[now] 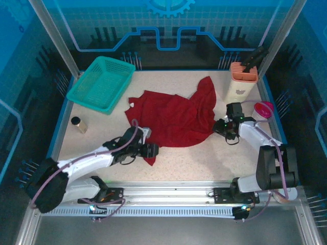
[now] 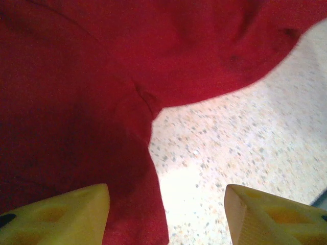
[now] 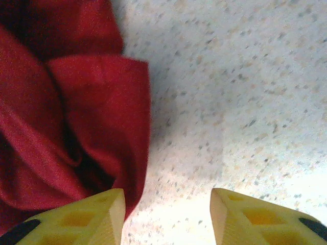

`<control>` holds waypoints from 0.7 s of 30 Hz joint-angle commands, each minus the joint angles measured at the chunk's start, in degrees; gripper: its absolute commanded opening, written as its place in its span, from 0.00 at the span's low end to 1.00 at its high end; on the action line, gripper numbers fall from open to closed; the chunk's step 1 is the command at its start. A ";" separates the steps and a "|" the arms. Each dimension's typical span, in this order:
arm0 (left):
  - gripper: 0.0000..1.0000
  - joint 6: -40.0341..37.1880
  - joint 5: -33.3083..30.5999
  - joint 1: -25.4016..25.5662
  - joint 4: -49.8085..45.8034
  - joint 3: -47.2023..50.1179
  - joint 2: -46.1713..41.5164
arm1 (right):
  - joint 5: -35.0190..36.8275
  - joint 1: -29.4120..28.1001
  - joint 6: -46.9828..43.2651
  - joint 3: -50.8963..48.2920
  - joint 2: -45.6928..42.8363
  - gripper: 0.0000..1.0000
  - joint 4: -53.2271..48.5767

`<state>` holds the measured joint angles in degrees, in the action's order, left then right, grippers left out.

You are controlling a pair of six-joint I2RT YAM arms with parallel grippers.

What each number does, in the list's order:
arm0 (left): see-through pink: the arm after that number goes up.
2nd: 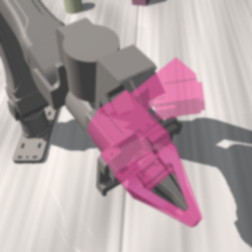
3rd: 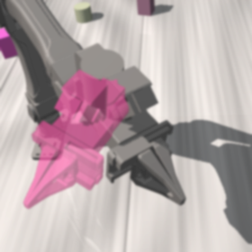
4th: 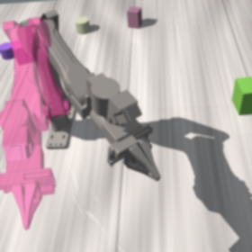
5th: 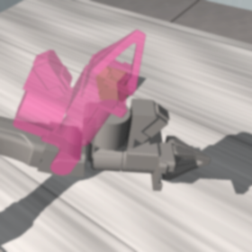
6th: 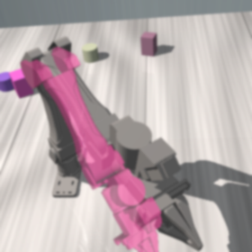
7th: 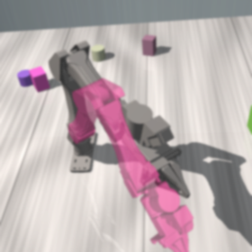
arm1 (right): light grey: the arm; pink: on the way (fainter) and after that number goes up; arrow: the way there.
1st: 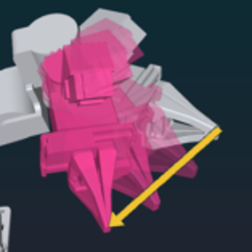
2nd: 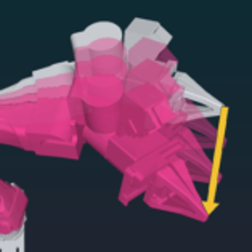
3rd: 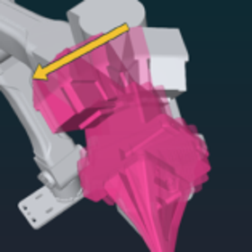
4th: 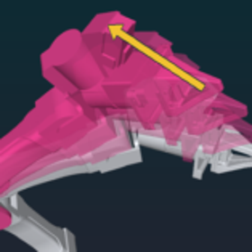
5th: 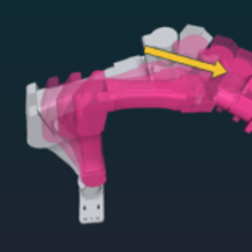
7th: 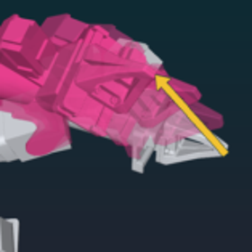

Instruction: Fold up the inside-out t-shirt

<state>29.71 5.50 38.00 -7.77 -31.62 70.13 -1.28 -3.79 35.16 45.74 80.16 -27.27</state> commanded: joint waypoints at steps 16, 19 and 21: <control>0.10 5.27 -2.27 -1.57 -4.14 0.00 8.43 | -12.90 -2.77 1.98 0.04 7.23 0.00 9.32; 0.00 5.47 5.65 -7.58 -2.39 3.03 3.78 | -7.47 -5.20 2.89 2.02 2.45 0.00 6.74; 0.00 6.49 8.80 -11.27 -1.48 5.60 -1.18 | -4.91 -6.99 3.27 3.89 -0.27 0.00 4.53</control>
<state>36.05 7.75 30.28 -10.41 -28.82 74.48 -8.29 -8.80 36.93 45.65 84.51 -21.87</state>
